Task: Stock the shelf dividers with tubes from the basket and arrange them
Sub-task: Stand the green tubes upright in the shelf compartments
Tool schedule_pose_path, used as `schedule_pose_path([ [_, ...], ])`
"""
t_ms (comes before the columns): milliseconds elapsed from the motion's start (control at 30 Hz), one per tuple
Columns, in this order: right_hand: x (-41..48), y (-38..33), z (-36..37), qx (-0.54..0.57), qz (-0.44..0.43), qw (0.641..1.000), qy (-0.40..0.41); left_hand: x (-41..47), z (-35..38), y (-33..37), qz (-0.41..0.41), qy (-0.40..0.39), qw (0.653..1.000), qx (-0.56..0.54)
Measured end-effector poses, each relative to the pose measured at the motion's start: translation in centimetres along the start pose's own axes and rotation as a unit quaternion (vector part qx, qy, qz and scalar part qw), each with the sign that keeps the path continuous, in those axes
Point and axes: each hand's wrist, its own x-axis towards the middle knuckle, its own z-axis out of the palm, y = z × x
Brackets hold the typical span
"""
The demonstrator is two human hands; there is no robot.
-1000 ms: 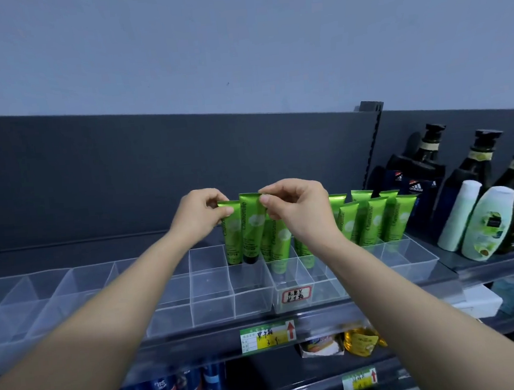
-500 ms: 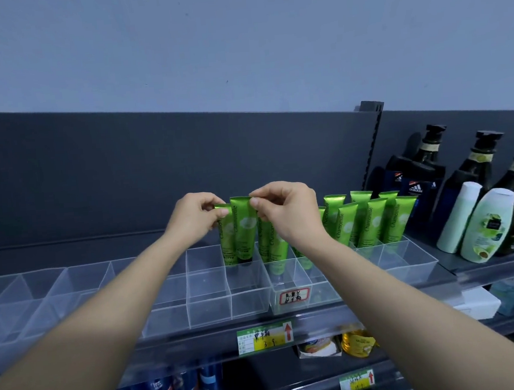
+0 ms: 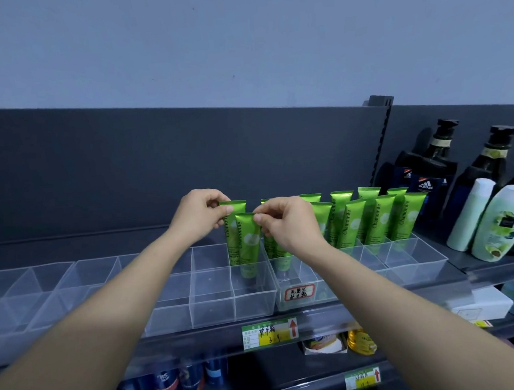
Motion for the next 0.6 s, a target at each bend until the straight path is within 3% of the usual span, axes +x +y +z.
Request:
schedule_pose_path([
  [600,0.38,0.46,0.74,0.039,0.026,0.998,0.031,-0.39,-0.33,0.18,0.007,-0.001,1.000,0.002],
])
